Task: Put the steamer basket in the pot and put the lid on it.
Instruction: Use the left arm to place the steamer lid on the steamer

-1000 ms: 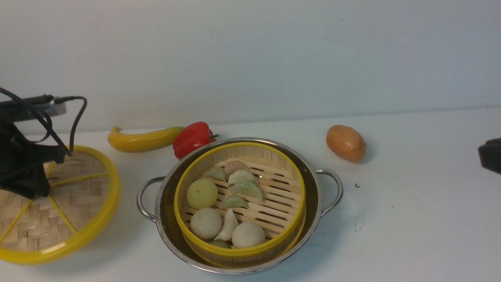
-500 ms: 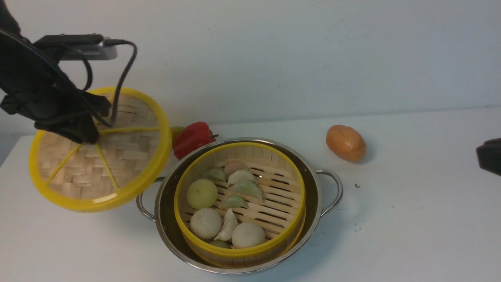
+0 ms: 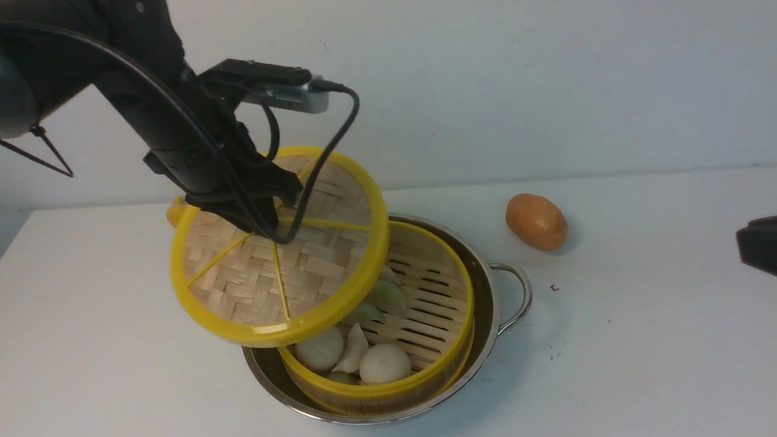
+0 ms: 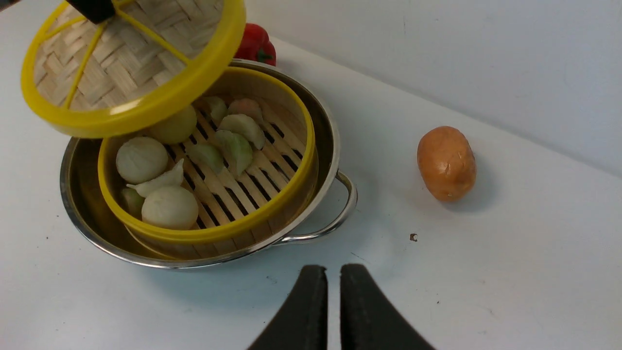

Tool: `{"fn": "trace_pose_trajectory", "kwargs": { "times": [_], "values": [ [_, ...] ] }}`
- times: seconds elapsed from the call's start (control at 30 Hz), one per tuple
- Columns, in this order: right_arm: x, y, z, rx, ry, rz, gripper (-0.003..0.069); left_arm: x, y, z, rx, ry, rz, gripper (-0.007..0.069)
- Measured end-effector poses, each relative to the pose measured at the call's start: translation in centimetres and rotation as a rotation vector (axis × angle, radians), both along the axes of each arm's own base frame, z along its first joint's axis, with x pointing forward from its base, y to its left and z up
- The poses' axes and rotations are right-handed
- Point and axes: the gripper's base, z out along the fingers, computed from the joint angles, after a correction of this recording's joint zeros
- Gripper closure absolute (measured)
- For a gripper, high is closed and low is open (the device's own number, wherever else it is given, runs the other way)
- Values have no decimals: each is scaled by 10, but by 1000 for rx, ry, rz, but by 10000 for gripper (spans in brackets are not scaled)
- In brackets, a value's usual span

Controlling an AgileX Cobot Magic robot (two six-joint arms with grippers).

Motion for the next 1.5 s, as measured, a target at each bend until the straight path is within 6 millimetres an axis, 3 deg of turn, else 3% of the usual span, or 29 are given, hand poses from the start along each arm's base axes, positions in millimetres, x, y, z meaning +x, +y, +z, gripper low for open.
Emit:
{"fn": "trace_pose_trajectory", "kwargs": {
  "times": [0.23,0.67,0.93,1.07,1.27,1.5],
  "values": [
    [-1,1,0,5,8,10,615,-1,-40,-26,20,65,-101,502],
    [-2,3,0,17,14,27,613,-1,-68,-48,41,113,-170,502],
    [-2,3,0,16,16,28,606,3,-70,-63,53,146,-172,502],
    [-2,3,0,15,16,29,604,5,-71,-61,50,136,-172,502],
    [-2,3,0,15,15,29,603,16,-76,-26,9,15,-173,502],
    [-2,3,0,14,15,30,603,19,-78,-12,-14,-29,-173,502]
  ]
}}
